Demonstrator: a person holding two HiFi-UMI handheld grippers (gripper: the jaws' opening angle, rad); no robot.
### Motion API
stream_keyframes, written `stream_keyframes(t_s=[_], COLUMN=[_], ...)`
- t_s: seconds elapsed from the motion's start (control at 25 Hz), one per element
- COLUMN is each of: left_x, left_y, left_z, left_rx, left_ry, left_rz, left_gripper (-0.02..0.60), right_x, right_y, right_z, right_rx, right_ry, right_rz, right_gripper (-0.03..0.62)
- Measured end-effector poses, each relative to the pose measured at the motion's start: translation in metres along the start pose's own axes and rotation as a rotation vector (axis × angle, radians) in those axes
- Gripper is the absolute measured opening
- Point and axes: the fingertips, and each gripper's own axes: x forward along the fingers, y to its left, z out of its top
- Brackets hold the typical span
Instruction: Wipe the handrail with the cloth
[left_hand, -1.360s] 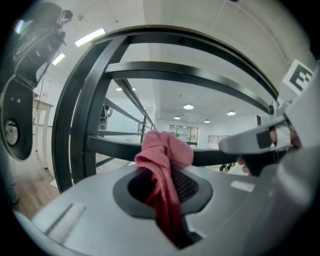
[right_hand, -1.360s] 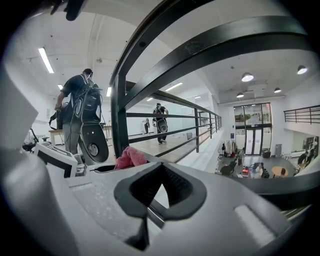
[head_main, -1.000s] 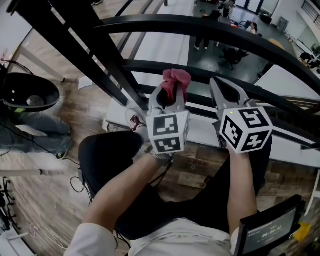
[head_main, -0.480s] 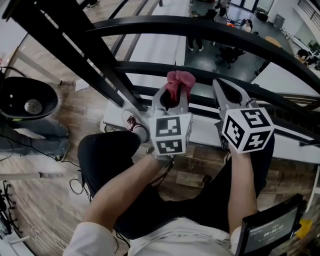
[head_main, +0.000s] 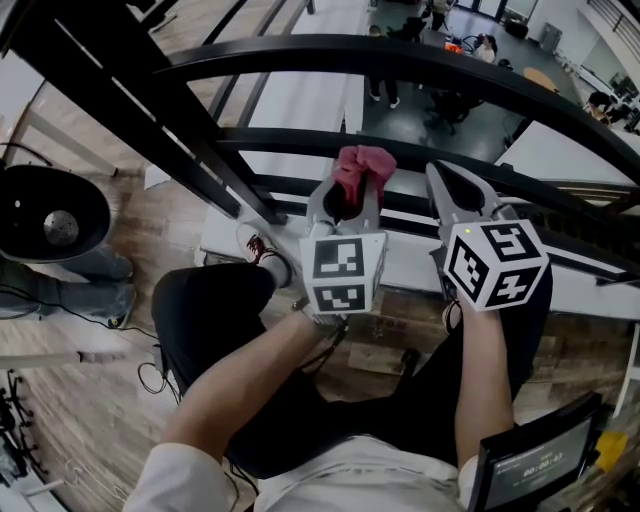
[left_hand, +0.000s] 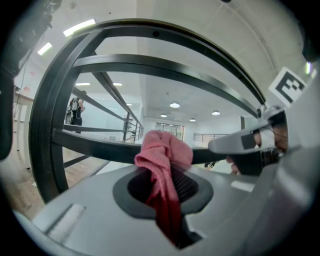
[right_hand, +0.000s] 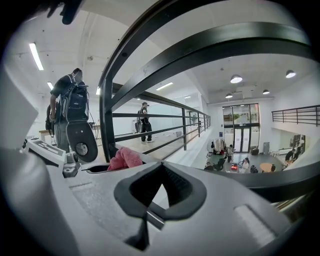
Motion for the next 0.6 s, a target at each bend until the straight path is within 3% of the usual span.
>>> stream_keyframes(t_s=[0.6], left_x=[0.009], left_y=[-0.045], left_z=[-0.001], left_rx=[0.04], left_ry=[0.006], left_rz=[-0.102], left_gripper=[0.044], right_x=[-0.025], right_y=[-0.032], right_z=[0.001], right_rx=[0.016], right_ry=[-0.018], right_rz=[-0.069], right_gripper=[0.002])
